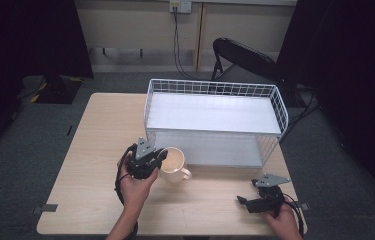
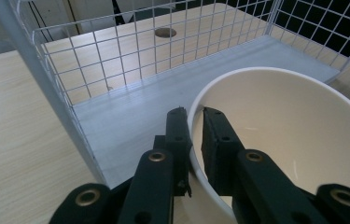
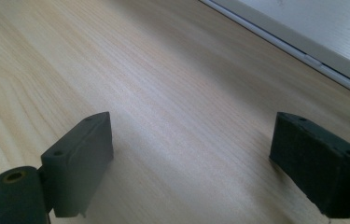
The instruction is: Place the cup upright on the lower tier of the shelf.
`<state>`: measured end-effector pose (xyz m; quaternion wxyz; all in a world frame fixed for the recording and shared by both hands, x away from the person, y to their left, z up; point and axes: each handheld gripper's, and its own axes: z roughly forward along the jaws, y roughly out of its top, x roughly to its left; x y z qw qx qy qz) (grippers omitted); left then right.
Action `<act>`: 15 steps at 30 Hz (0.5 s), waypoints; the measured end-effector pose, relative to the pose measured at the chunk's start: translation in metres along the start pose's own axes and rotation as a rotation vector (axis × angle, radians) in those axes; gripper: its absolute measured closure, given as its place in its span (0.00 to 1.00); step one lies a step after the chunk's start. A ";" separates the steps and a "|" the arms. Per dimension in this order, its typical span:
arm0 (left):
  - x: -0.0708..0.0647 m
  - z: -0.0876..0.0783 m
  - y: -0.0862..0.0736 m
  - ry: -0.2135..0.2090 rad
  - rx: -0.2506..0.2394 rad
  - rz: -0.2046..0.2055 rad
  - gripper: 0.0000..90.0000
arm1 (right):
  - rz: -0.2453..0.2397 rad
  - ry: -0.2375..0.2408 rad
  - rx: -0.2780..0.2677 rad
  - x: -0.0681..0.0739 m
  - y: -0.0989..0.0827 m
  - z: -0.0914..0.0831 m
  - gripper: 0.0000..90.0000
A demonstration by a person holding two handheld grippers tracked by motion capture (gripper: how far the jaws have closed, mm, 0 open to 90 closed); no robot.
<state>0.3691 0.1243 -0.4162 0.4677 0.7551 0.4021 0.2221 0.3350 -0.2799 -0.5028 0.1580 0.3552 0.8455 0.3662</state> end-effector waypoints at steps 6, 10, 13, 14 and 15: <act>-0.005 0.005 0.003 -0.001 -0.004 -0.003 0.90 | -0.002 0.000 -0.001 0.000 0.000 0.000 0.14; -0.009 0.009 0.005 -0.003 0.000 0.008 0.90 | 0.000 0.000 0.000 0.000 0.000 0.000 0.14; -0.011 0.012 0.006 -0.008 0.000 0.013 0.90 | 0.000 0.000 0.000 0.000 0.000 0.000 0.14; -0.013 0.013 0.006 -0.007 -0.004 0.008 0.90 | 0.000 0.000 0.000 0.000 0.000 0.000 0.14; -0.013 0.014 0.006 -0.011 -0.001 0.011 0.90 | 0.000 0.000 0.000 0.000 0.000 0.000 0.14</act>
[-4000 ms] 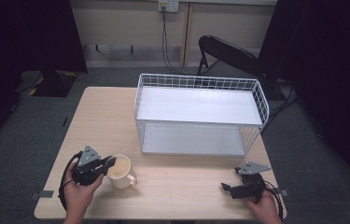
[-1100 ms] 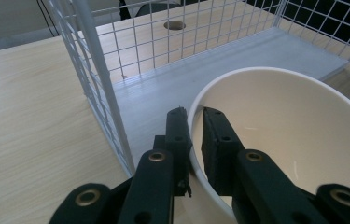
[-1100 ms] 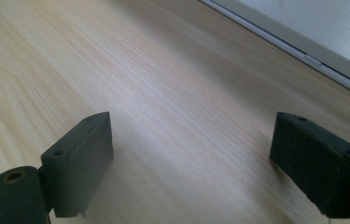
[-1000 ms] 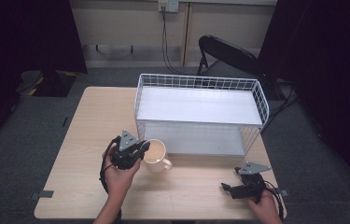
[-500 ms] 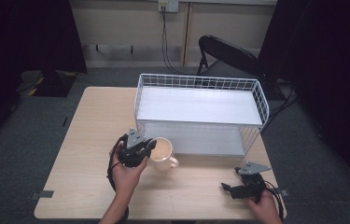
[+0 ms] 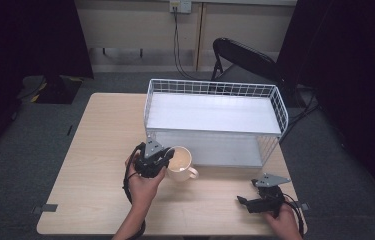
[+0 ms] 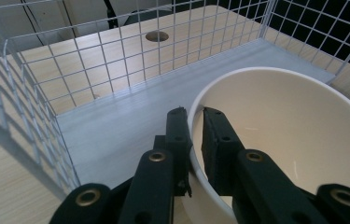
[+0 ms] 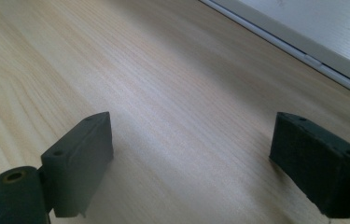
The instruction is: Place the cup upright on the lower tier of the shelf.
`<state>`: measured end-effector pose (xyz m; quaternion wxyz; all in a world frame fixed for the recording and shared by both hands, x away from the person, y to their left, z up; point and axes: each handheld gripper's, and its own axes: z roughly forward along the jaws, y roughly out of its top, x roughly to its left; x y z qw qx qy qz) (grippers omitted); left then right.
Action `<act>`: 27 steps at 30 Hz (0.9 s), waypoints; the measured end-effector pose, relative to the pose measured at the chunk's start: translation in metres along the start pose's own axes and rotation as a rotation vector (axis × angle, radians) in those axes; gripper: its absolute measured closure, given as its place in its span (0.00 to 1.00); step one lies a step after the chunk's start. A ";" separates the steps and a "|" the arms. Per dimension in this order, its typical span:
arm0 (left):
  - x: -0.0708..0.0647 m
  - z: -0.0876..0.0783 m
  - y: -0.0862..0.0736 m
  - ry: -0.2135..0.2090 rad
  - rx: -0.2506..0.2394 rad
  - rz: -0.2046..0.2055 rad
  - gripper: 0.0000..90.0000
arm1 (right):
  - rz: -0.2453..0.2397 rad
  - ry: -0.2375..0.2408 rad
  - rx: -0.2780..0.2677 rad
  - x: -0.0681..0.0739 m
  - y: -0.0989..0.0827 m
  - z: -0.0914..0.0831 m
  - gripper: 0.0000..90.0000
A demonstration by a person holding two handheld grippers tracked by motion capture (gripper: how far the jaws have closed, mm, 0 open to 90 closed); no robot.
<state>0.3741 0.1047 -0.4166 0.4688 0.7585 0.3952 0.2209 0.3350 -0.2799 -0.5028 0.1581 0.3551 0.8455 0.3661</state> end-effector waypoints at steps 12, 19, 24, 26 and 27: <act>-0.008 0.010 0.002 -0.004 0.003 0.007 0.90 | -0.001 0.000 -0.001 0.000 0.000 0.000 0.14; -0.011 0.016 0.003 -0.004 0.005 -0.003 0.90 | -0.001 0.000 -0.001 0.000 0.000 0.000 0.14; -0.013 0.020 0.002 0.012 0.011 0.014 0.90 | 0.000 0.000 0.000 0.000 0.000 0.000 0.14; -0.014 0.021 0.002 0.023 0.007 0.008 0.90 | 0.000 0.000 0.000 0.000 0.000 0.000 0.14; -0.014 0.022 0.002 0.025 0.003 0.007 0.90 | -0.001 0.000 -0.001 0.000 0.000 0.000 0.14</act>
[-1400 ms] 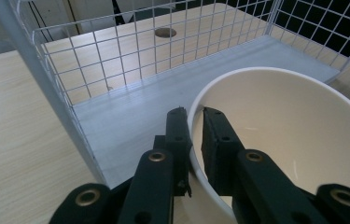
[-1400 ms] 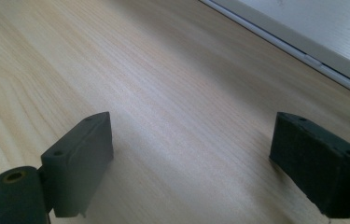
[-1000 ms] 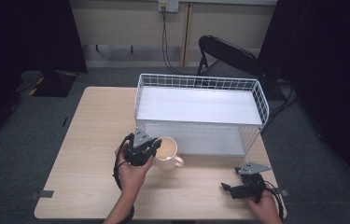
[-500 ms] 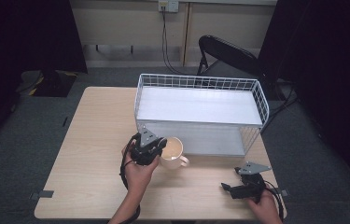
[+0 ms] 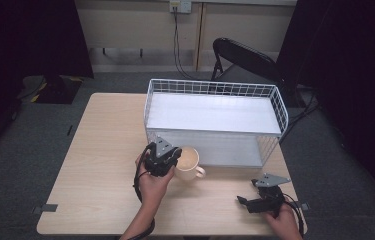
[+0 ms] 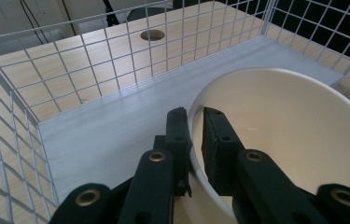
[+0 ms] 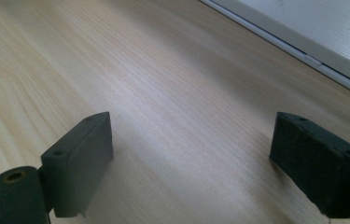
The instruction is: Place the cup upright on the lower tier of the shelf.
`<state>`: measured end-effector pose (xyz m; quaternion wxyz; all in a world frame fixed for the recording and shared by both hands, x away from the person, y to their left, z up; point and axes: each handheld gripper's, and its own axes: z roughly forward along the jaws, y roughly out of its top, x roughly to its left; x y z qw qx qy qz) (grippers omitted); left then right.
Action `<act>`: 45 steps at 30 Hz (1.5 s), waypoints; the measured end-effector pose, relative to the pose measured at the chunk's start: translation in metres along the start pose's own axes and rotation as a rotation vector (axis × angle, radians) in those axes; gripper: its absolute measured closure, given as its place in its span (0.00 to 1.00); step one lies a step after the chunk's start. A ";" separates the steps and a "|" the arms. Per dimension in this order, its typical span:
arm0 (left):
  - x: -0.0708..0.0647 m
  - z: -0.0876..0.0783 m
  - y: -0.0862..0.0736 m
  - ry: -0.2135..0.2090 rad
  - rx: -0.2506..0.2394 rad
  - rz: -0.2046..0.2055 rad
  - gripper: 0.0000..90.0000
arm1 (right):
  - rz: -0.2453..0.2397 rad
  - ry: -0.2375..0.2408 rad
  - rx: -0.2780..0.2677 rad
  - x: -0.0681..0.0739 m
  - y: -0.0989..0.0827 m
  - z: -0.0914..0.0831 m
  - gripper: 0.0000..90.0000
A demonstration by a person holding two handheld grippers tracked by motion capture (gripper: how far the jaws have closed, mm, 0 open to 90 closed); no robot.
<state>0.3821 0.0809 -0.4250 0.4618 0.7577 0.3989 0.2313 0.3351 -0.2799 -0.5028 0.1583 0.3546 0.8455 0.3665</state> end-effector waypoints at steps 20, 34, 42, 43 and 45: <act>-0.004 0.017 -0.001 0.087 0.006 0.010 0.90 | 0.000 0.000 0.000 0.000 0.000 0.000 0.14; 0.000 0.028 -0.001 0.139 0.016 0.011 0.90 | 0.000 0.000 0.000 0.000 0.000 0.000 0.14; -0.001 0.033 0.001 0.147 0.009 -0.005 0.90 | 0.000 0.000 0.000 0.000 0.000 0.000 0.14; -0.001 0.033 0.001 0.148 0.012 -0.008 0.90 | 0.001 0.000 0.001 0.000 0.000 0.000 0.14; -0.001 0.035 0.002 0.149 0.009 -0.012 0.90 | 0.000 0.000 0.000 0.000 0.000 0.000 0.14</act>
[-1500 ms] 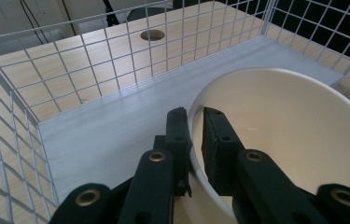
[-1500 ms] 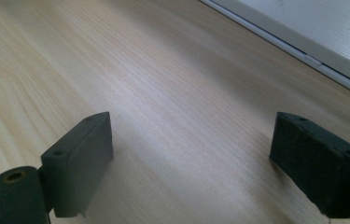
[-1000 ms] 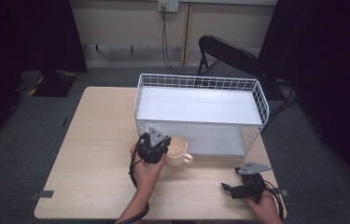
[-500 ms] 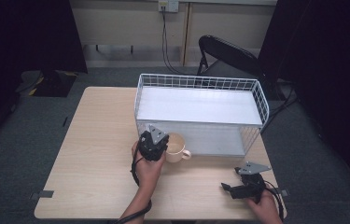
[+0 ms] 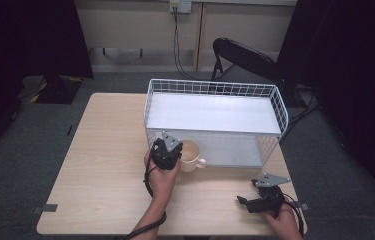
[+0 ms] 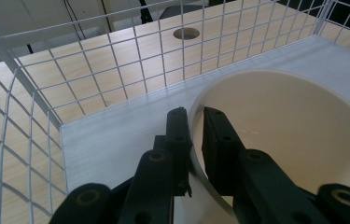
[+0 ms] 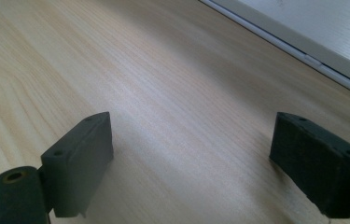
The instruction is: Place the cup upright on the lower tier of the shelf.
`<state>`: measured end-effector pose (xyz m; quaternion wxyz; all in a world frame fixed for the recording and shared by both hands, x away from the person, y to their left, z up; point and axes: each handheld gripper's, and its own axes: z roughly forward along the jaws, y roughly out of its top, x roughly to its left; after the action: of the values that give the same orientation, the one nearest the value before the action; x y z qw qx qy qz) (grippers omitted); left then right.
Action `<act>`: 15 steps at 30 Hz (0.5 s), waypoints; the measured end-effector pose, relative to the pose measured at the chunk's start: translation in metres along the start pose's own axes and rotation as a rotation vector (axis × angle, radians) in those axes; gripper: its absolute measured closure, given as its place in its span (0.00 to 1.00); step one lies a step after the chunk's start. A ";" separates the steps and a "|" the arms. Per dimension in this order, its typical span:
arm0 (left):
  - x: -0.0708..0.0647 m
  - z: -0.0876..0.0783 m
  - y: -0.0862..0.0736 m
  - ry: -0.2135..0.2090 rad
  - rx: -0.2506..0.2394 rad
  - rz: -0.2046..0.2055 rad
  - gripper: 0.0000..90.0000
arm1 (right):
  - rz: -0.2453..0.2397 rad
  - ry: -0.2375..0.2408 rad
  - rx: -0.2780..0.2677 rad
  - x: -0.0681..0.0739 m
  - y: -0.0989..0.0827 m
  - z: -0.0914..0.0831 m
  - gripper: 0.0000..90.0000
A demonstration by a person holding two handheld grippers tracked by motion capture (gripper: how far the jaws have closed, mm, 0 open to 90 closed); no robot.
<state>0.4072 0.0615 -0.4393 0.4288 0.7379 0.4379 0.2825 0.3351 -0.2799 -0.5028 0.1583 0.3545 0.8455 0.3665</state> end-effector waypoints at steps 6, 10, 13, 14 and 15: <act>-0.003 0.004 0.003 0.004 -0.002 -0.004 0.90 | 0.000 0.000 0.000 0.000 0.000 0.000 0.14; -0.005 0.007 0.005 0.005 0.001 -0.007 0.90 | 0.000 0.000 0.000 0.000 0.000 0.000 0.14; -0.005 0.009 0.006 0.005 0.004 -0.006 0.90 | 0.000 0.000 0.000 0.000 0.000 0.000 0.14; -0.005 0.009 0.006 0.007 0.006 -0.008 0.90 | 0.000 0.000 0.000 0.000 0.000 0.000 0.14; -0.005 0.009 0.006 0.008 0.003 -0.011 0.90 | 0.000 0.000 0.000 0.000 0.000 0.000 0.14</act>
<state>0.4146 0.0515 -0.4385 0.4274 0.7349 0.4442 0.2827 0.3351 -0.2799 -0.5028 0.1583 0.3545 0.8455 0.3665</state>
